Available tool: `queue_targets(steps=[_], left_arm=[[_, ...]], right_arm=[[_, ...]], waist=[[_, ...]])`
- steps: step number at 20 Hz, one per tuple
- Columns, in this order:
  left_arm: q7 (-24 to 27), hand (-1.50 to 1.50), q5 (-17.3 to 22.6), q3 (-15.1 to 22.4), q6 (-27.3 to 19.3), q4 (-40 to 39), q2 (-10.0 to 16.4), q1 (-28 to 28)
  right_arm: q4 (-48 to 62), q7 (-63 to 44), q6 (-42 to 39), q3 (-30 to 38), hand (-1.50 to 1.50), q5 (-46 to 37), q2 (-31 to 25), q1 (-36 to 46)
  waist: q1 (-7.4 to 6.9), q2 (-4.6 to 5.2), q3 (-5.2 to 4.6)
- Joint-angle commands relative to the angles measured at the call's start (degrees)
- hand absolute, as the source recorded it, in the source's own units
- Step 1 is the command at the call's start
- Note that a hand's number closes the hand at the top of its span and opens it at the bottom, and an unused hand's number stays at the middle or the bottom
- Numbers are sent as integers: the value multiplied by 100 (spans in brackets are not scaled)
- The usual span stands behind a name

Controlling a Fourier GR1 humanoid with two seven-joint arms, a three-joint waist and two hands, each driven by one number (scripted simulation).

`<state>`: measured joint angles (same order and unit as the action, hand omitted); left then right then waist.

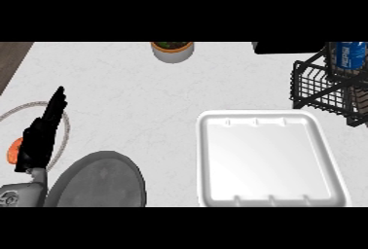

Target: Pick the can from the tray and place it in the tiered basket

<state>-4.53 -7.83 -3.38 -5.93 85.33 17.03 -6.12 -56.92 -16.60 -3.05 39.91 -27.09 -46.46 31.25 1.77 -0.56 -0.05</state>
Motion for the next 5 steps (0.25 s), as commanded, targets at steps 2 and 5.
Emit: queue_targets(steps=[2,5], left_arm=[[22,0,-82,-59,-96,-100,-53,-137],[-198,0,-61,-45,17,282,33,87]], right_arm=[[-566,721,-487,936,-150,859,77,-1377],[-1030,840,-1027,1591,-150,1360,-28,-2086]], waist=[[29,22,7],[19,2,6]])
